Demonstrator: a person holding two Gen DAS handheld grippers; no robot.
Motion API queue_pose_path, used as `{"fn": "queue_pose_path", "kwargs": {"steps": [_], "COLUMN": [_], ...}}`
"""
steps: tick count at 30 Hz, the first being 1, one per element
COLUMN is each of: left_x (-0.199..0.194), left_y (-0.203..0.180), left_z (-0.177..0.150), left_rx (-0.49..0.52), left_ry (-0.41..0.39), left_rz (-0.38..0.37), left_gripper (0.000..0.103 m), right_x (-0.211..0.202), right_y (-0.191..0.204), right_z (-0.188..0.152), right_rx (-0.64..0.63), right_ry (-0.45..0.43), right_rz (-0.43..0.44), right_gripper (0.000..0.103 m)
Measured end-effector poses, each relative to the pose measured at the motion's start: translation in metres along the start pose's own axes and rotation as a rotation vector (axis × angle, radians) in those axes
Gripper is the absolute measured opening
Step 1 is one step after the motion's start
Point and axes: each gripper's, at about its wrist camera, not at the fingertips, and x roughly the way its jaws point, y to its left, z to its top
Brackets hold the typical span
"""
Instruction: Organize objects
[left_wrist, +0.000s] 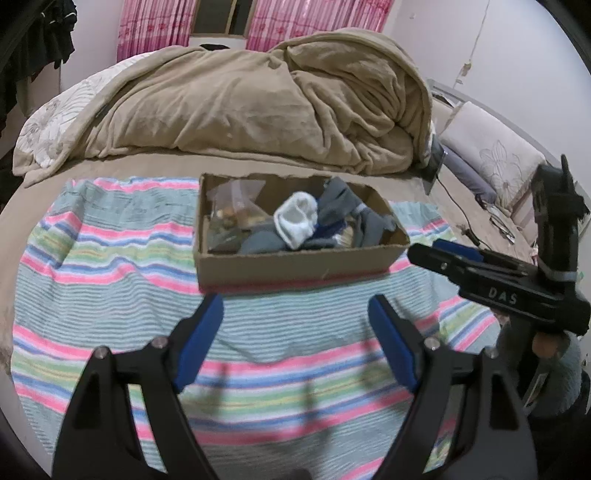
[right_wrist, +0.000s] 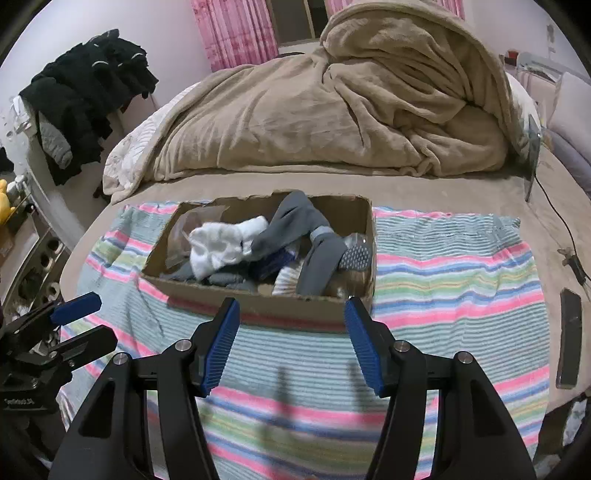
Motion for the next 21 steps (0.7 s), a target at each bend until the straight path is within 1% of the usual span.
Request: {"fn": "queue_pose_path", "kwargs": {"steps": [5, 12, 21], "left_x": [-0.01, -0.021, -0.038], "left_y": [-0.003, -0.008, -0.016], "left_z": [-0.013, -0.029, -0.049], "left_rx": [-0.009, -0.009, 0.004], "left_ry": [-0.003, 0.011, -0.007], "left_rz": [0.004, 0.024, 0.055], "left_gripper": [0.09, 0.09, 0.09], "right_x": [-0.016, -0.038, -0.065], "right_y": [0.004, 0.012, 0.019], "right_z": [-0.012, -0.032, -0.059], "right_rx": [-0.008, -0.019, -0.03], "right_ry": [-0.007, -0.015, -0.044], "right_rz": [-0.001, -0.011, -0.014], "right_gripper": [0.062, 0.062, 0.062]}}
